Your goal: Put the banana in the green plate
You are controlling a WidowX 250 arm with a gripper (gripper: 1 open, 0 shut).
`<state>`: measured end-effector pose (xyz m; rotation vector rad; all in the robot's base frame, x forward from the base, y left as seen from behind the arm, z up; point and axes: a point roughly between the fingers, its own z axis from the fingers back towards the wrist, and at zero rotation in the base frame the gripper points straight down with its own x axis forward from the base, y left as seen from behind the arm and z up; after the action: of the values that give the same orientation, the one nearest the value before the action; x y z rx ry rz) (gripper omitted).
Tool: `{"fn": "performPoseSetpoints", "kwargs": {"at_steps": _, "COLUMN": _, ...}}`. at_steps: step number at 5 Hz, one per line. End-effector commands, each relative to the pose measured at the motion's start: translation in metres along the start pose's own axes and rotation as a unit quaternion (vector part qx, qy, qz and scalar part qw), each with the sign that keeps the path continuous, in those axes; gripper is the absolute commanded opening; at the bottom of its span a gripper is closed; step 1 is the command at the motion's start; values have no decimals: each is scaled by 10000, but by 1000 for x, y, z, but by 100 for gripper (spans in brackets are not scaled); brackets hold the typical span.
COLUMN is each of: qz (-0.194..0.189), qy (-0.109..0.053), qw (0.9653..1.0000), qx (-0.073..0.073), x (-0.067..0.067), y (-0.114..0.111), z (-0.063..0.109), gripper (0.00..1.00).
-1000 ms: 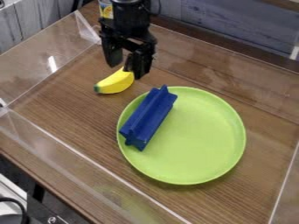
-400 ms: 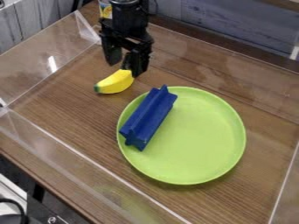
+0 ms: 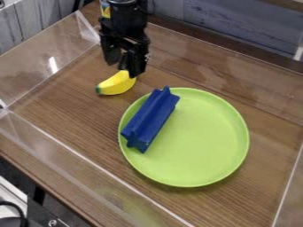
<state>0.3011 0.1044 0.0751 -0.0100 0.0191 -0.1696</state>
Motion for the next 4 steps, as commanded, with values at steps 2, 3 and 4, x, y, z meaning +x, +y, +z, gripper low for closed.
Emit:
{"fn": "performPoseSetpoints", "kwargs": {"at_steps": 2, "qz": 391, "qy": -197, "qw": 9990, "qx": 89, "x": -5, "y": 29, "z": -3, "gripper": 100}}
{"fn": "performPoseSetpoints", "kwargs": {"at_steps": 3, "qz": 194, "qy": -229, "qw": 9995, "qx": 82, "x": -3, "y": 29, "z": -8, "gripper": 100}}
{"fn": "performPoseSetpoints", "kwargs": {"at_steps": 4, "qz": -10, "qy": -260, "qw": 9996, "qx": 54, "x": 0, "y": 28, "z": -12, "gripper": 100}}
